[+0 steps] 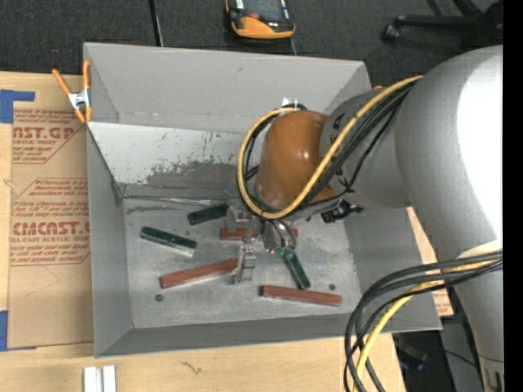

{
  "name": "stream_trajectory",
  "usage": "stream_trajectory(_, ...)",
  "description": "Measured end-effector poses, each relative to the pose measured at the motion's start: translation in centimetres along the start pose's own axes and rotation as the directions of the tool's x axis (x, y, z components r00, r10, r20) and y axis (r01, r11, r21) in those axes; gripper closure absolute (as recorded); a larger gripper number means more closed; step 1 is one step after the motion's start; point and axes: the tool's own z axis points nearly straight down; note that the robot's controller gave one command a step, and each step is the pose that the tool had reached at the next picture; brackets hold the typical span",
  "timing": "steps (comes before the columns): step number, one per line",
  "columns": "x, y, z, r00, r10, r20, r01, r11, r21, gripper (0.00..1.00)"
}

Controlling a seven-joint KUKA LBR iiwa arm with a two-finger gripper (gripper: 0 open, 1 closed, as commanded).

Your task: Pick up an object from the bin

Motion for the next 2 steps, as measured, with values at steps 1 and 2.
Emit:
stream_trajectory(1, 1.6, 0.2, 0.0, 1.0, -0.021, 0.002, 0.021, 1.0, 0.006, 0.0)
stream_trajectory(2, 1.7, -1.2, 0.1, 1.0, -0.017, -0.011, 0.017, 1.0, -0.003, 1.0)
